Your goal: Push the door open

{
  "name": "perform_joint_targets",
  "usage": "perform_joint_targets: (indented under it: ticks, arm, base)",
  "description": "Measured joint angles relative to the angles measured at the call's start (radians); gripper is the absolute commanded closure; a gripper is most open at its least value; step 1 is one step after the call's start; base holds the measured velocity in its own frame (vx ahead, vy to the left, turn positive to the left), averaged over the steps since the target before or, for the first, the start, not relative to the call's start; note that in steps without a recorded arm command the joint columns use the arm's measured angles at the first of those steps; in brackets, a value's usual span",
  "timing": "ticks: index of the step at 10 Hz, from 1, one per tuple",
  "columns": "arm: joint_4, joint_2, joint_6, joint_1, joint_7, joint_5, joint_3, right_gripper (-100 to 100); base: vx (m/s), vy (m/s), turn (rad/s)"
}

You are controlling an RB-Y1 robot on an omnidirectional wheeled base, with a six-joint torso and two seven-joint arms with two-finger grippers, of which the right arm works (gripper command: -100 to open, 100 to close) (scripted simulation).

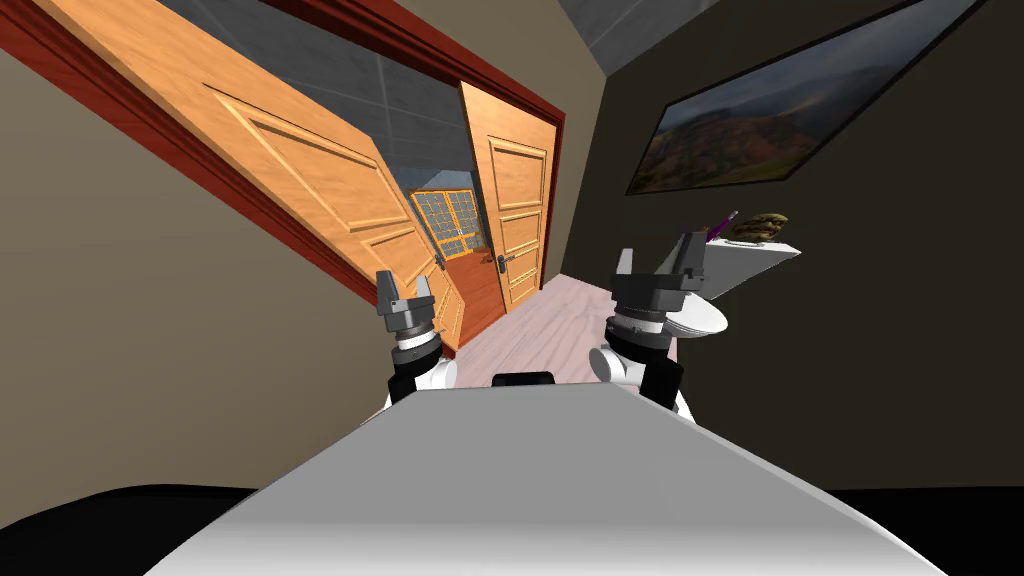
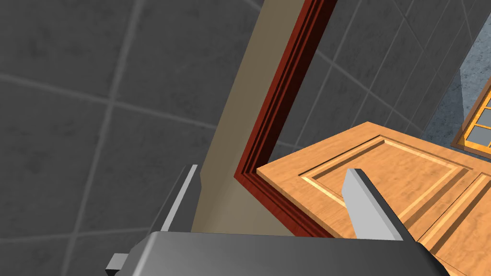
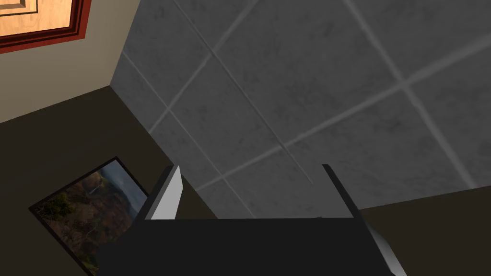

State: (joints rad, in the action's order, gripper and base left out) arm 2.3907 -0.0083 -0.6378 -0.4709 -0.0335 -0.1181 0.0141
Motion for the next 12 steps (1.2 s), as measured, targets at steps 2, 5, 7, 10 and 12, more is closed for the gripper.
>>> perform_joint_targets:
  ticks: [2, 5, 7, 10, 12]
  arm:
    - [-0.045, -0.006, 0.005, 0.033, 0.004, 0.002, -0.001, -100]
    - [-0.125, -0.019, 0.005, 0.069, 0.017, 0.009, 0.009, -100]
    - [-0.177, -0.024, 0.012, 0.103, 0.021, 0.013, 0.015, -100]
    - [-0.255, -0.032, 0.020, 0.144, 0.031, 0.022, 0.027, -100]
    - [-0.324, -0.043, 0.022, 0.187, 0.044, 0.022, 0.025, -100]
  base:
    - [0.101, -0.033, 0.040]
    - [0.104, -0.042, 0.066]
    - [0.091, -0.038, 0.051]
    - [0.093, -0.030, 0.068]
    - [0.088, -0.033, 0.070]
